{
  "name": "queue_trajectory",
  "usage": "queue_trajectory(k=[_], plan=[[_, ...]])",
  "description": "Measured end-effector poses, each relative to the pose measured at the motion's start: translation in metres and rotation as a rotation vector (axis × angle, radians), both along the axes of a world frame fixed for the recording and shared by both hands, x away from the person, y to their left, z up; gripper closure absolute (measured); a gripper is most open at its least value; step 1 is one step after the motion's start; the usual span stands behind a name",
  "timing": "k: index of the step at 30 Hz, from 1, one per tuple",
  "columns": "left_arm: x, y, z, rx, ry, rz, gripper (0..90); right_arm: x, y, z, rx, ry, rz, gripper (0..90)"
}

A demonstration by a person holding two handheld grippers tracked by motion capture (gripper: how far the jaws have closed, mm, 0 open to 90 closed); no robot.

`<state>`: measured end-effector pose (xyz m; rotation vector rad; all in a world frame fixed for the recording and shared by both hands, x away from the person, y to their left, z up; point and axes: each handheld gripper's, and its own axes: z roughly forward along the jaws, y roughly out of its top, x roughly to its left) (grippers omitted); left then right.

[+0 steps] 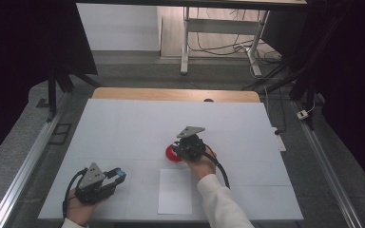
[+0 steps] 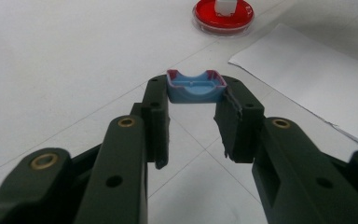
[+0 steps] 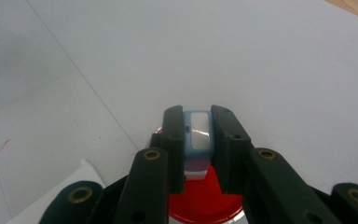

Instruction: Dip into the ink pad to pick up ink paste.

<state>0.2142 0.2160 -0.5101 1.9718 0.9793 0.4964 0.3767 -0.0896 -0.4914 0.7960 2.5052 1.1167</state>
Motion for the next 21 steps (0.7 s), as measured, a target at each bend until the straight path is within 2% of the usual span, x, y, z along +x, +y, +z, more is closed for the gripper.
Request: queue_trajectory(k=[8,21], plan=[[0.000,0.000,0.000,0.000,0.000,-0.001,65.0,-0.001,-0.002,0.001,0.008,-0.008,0.003,75.6],[0.001,0.001,0.000,0.001,-0.001,0.004,65.0,-0.005,-0.012,0.012,0.089,-0.023,0.000,75.5]])
